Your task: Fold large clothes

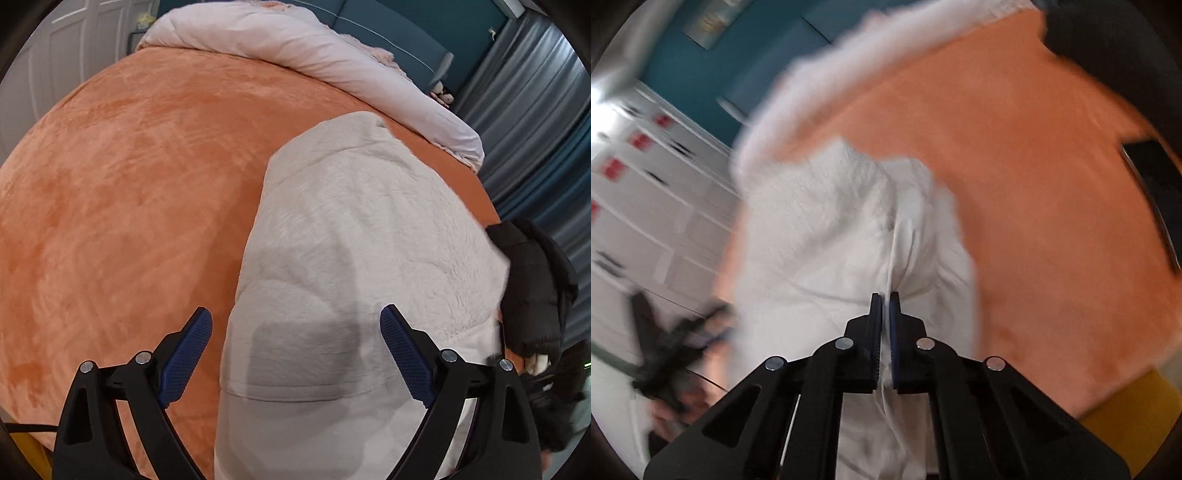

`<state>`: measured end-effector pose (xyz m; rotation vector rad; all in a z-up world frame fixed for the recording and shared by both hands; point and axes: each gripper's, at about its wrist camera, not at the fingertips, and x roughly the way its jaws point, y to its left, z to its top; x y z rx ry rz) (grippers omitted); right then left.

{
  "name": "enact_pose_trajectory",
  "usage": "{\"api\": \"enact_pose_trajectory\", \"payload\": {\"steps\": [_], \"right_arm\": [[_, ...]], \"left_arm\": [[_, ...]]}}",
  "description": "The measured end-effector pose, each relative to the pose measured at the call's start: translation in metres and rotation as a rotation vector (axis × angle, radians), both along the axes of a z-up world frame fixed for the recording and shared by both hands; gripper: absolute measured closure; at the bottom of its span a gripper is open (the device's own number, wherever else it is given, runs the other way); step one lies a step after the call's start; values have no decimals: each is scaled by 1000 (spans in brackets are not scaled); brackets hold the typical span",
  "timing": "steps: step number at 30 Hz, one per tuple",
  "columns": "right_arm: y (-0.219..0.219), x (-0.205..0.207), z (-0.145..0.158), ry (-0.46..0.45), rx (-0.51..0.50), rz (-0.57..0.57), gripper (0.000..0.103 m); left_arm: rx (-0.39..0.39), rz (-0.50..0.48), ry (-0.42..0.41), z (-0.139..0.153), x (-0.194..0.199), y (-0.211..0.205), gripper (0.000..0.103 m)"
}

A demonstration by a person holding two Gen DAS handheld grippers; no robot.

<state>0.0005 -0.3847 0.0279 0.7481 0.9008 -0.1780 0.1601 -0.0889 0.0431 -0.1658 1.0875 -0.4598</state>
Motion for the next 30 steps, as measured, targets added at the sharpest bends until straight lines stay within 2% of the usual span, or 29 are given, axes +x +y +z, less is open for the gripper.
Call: {"api": "enact_pose_trajectory", "payload": {"steps": [1,3,4,7,8,11,13,16,18,20,22,24,27,29,30], "right_arm": [[1,1,-26,81,-9,-4,103],[4,2,-50,91,48,17,103],[5,2,-47,86,44,8,103],[2,-1,-26,46,45,-4,100],[-1,-5,-21,25,63,-8,95],[-11,-15,-18,-3,127,-8,45],[-11,-10,-33,37,145,24,44],[-19,-2,-56,62,235,29,36],[-23,7,-68,55,296,29,32],[-25,19,-74,41,335,48,33],[-26,34,-83,28,379,80,42],[-20,42,-82,4,396,98,67],[-3,44,-49,-68,256,145,86],[11,47,-24,-154,238,178,88],[23,52,-2,-204,177,205,89]], "left_arm": [[5,0,16,-8,1,-2,11],[-14,33,40,-23,3,0,5],[-47,42,58,-28,5,3,5],[-75,56,99,-26,13,14,5],[-85,49,98,-22,15,18,5],[-89,4,94,-22,17,18,5],[-108,-31,114,-32,20,15,5],[-256,-43,224,-51,32,19,5],[-314,-38,265,-60,39,23,5],[-327,-44,266,-61,40,23,5],[-338,-60,246,-57,38,20,7],[-323,-69,204,-49,32,17,16],[-294,-85,116,-30,23,14,29],[-269,-102,43,-15,22,11,35],[-268,-102,15,-9,23,11,37]]}}
